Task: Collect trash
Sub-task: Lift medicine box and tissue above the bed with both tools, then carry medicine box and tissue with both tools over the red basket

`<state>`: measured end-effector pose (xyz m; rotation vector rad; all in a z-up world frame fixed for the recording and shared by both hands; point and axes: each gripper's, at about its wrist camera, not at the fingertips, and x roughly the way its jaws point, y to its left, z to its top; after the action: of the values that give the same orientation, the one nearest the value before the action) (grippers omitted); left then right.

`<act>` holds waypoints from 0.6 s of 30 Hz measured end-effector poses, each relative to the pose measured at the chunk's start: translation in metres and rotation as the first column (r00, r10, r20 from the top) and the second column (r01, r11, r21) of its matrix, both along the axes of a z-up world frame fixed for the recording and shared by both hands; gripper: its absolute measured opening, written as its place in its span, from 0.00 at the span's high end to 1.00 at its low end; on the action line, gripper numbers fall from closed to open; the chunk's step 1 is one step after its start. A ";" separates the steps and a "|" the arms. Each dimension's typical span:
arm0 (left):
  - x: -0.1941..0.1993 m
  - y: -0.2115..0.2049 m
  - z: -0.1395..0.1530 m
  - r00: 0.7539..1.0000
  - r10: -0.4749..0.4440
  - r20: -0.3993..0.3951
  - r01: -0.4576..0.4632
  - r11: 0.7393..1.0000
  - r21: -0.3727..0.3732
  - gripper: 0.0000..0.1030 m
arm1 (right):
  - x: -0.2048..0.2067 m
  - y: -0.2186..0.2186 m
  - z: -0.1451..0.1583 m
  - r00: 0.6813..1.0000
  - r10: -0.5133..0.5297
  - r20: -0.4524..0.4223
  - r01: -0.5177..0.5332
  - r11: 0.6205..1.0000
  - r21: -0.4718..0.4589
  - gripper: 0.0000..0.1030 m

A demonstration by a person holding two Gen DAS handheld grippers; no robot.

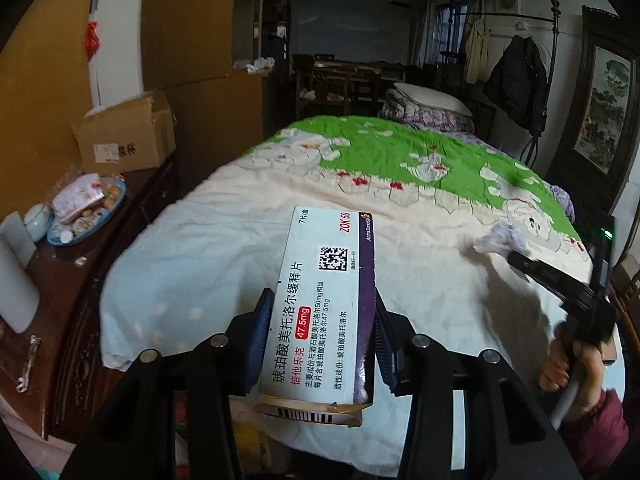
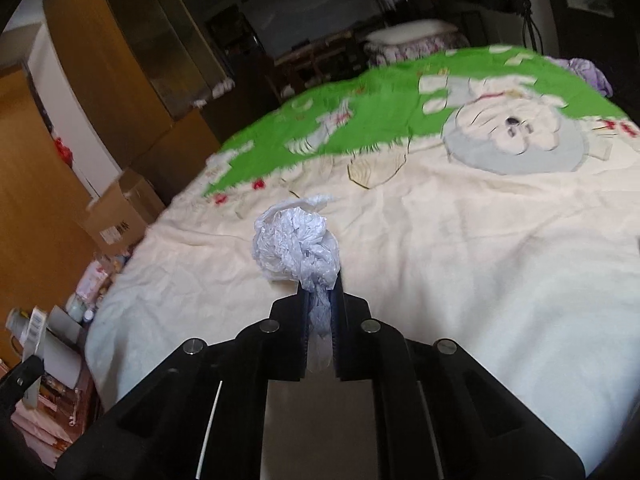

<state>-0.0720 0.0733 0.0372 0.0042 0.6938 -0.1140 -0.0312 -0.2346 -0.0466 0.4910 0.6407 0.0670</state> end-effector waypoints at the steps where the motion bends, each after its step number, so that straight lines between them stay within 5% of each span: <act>1: -0.004 0.002 0.005 1.000 0.004 0.009 -0.004 1.000 -0.001 0.55 | -0.008 0.001 0.005 1.000 0.004 0.014 -0.004 1.000 0.001 0.90; 18: -0.083 0.036 0.065 0.985 0.058 0.160 -0.053 0.998 -0.035 0.55 | -0.113 0.027 0.122 0.955 0.119 0.272 -0.121 0.993 -0.011 0.90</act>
<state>-0.1554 0.1092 0.1019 -0.0354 0.5303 -0.0698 -0.1445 -0.2074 0.0750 0.4378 0.3998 0.2477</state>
